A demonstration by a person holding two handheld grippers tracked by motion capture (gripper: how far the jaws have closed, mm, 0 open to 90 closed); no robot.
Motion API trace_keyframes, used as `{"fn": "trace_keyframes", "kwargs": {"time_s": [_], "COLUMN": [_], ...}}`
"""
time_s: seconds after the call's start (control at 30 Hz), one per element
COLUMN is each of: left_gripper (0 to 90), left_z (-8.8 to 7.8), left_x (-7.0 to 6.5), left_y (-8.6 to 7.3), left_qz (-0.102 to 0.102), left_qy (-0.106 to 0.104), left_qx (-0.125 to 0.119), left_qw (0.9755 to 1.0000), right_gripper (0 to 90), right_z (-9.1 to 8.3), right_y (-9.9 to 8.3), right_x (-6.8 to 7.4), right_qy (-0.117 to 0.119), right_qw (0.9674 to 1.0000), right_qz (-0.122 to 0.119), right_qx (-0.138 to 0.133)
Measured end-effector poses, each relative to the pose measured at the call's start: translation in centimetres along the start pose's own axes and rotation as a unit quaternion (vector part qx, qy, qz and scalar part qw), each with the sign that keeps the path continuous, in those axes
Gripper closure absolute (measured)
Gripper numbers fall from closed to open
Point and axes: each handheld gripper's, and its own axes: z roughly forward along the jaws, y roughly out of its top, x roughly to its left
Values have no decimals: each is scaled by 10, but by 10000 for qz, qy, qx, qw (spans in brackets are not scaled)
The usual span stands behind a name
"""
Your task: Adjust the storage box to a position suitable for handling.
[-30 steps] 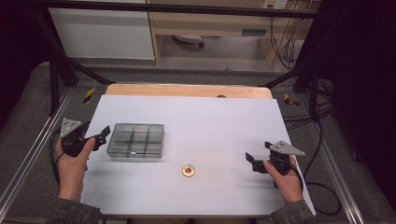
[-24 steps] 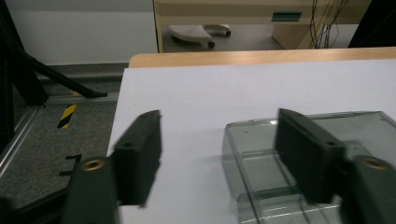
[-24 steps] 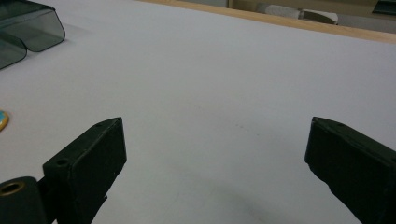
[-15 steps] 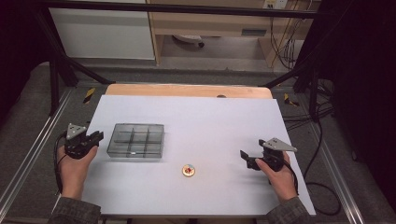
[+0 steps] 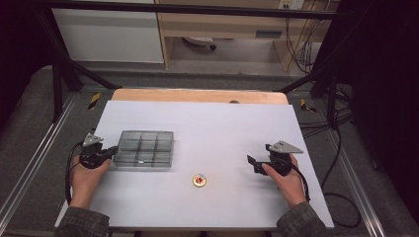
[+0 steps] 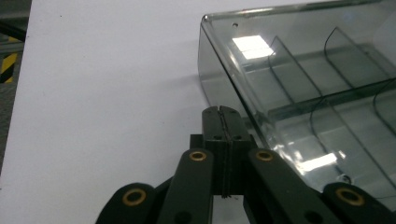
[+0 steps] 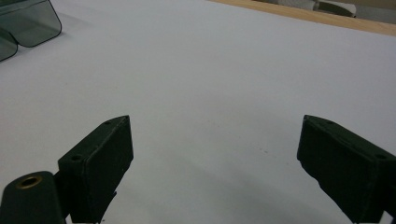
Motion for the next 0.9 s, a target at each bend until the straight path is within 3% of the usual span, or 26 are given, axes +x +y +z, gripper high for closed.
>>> {"fn": "trace_keyframes", "kwargs": {"time_s": [0.1, 0.27, 0.57, 0.9], "left_gripper": [900, 900, 900, 900], "left_z": [1, 7, 23, 36], "left_x": [1, -10, -28, -49], "left_y": [-1, 2, 12, 21], "left_qz": [-60, 226, 442, 648], "left_qy": [-74, -162, -333, -473], "left_qx": [3, 68, 132, 213], "left_qw": [10000, 9996, 9984, 9965], "right_gripper": [114, 147, 224, 192], "right_z": [2, 8, 30, 45], "right_y": [3, 8, 20, 27], "right_x": [1, 4, 8, 5], "right_qy": [10, 45, 128, 92], "right_qw": [10000, 9999, 9994, 9993], "right_qz": [-47, -74, -296, -298], "right_qx": [-28, -55, 97, 208]}}
